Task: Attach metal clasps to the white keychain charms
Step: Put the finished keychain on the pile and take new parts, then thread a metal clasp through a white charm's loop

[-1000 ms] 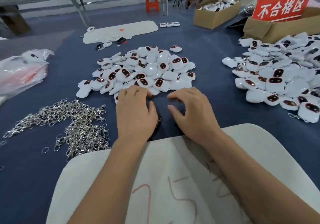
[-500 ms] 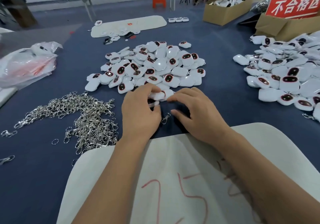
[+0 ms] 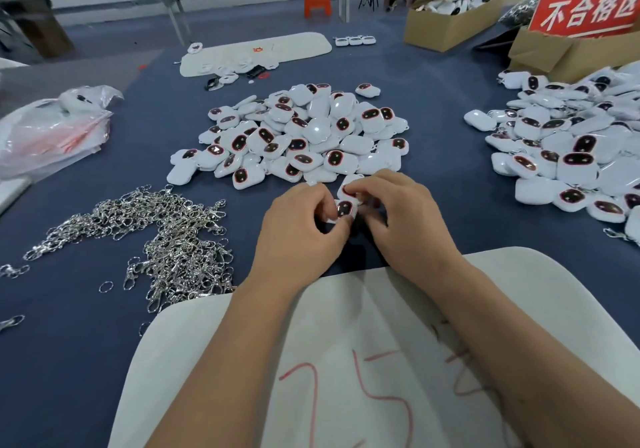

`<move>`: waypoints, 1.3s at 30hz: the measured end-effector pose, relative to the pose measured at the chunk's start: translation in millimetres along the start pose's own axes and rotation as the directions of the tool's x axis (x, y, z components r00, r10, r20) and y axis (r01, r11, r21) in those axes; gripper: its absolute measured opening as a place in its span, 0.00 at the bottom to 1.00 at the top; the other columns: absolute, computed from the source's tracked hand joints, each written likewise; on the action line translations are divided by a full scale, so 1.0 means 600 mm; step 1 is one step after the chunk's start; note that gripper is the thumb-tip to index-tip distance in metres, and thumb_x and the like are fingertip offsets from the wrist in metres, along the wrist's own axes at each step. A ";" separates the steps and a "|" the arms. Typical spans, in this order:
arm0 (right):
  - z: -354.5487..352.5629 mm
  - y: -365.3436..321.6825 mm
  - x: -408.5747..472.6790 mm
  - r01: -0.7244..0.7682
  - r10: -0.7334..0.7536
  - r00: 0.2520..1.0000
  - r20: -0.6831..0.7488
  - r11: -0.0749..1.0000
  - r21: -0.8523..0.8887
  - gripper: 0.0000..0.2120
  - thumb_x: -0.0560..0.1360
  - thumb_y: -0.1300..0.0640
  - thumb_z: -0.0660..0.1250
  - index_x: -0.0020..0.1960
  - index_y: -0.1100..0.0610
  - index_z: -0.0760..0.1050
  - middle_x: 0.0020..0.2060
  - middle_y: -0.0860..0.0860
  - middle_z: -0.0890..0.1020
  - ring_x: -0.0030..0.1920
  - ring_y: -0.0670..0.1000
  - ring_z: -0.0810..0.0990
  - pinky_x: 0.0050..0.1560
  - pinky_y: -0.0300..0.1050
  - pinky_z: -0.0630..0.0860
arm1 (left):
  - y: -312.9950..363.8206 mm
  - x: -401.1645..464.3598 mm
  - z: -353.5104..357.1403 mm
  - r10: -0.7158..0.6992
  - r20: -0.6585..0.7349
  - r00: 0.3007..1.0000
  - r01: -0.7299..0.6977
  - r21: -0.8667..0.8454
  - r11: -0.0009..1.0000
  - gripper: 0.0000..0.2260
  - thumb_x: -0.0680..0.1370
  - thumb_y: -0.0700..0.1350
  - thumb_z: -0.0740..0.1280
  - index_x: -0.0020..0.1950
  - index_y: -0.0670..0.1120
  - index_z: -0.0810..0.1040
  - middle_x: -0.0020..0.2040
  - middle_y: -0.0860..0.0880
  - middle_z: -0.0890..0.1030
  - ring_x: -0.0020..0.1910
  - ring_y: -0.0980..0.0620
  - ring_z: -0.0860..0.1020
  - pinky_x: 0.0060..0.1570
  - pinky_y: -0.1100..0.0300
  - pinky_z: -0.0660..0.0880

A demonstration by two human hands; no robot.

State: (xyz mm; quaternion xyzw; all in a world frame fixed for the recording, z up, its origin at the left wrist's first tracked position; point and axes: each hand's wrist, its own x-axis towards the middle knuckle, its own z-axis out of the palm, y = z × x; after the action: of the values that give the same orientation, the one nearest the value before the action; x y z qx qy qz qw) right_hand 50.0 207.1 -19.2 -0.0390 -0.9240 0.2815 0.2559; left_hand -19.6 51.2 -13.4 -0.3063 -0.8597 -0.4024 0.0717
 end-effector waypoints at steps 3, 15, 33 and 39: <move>-0.003 0.001 0.001 -0.027 0.026 0.999 0.043 1.000 0.007 0.16 0.79 0.62 0.70 0.66 0.52 0.82 0.51 0.48 0.80 0.56 0.51 0.75 0.58 0.46 0.74 | 0.000 0.000 -0.002 0.029 0.066 0.997 -0.030 0.008 1.000 0.10 0.72 0.49 0.75 0.39 0.51 0.74 0.38 0.53 0.76 0.39 0.55 0.74 0.37 0.62 0.68; 0.005 -0.006 0.004 -0.094 0.094 0.995 0.011 0.994 -0.048 0.10 0.84 0.57 0.65 0.61 0.57 0.83 0.50 0.51 0.82 0.55 0.54 0.76 0.57 0.48 0.72 | -0.002 0.006 -0.002 -0.056 0.066 0.996 0.051 0.083 0.995 0.11 0.71 0.49 0.78 0.41 0.52 0.75 0.36 0.54 0.76 0.37 0.54 0.74 0.38 0.59 0.70; -0.013 -0.001 0.002 -0.281 0.332 0.942 -0.055 0.864 0.417 0.10 0.76 0.61 0.69 0.41 0.60 0.69 0.36 0.52 0.86 0.39 0.54 0.87 0.39 0.51 0.81 | 0.013 0.009 0.018 -0.334 -0.050 0.941 0.282 -0.428 0.859 0.12 0.80 0.48 0.71 0.40 0.44 0.75 0.27 0.52 0.78 0.26 0.56 0.74 0.32 0.60 0.72; -0.013 -0.008 0.003 -0.232 0.171 0.970 0.170 0.858 0.458 0.03 0.82 0.56 0.69 0.54 0.50 0.80 0.31 0.50 0.85 0.29 0.50 0.81 0.36 0.41 0.77 | 0.017 0.010 0.017 -0.396 0.100 0.913 0.352 -0.684 0.639 0.05 0.78 0.37 0.72 0.43 0.40 0.80 0.32 0.49 0.83 0.32 0.54 0.83 0.36 0.65 0.79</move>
State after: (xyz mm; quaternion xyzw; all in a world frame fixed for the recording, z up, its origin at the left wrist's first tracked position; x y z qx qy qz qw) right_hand 52.5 207.4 -10.5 -0.0543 -0.8317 0.5261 0.1691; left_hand -17.1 66.5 -11.4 -0.1139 -0.6897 -0.7071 -0.1065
